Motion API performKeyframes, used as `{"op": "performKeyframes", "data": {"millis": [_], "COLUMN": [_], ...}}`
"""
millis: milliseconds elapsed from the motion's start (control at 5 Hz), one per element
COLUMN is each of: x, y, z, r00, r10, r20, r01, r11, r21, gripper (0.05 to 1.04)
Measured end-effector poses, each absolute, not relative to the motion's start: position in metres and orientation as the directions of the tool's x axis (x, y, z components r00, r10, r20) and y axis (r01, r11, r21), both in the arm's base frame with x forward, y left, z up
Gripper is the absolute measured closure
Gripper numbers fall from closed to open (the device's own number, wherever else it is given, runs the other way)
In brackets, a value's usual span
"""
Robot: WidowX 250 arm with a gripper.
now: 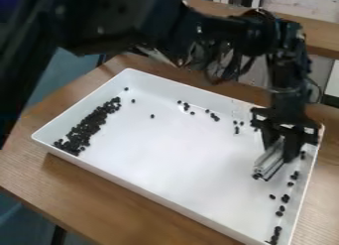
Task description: Sweep into pile
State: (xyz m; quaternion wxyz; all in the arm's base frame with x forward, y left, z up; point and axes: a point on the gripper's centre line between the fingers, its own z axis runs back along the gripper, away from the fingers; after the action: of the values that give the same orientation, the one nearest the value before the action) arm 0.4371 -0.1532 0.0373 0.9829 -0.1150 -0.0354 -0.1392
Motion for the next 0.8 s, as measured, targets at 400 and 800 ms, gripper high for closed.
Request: {"op": "performKeyframes", "data": {"millis": [400, 800], "x": [0.443, 0.455], "y": [-0.157, -0.133], "z": [0.023, 0.018], "r00": [0.97, 0.988], "r10": [-0.235, -0.152], "r20": [0.065, 0.038], "r01": [0.244, 0.157], "r11": [0.94, 0.957], "r21": [-0.239, -0.243], "gripper": [0.693, 0.693]}}
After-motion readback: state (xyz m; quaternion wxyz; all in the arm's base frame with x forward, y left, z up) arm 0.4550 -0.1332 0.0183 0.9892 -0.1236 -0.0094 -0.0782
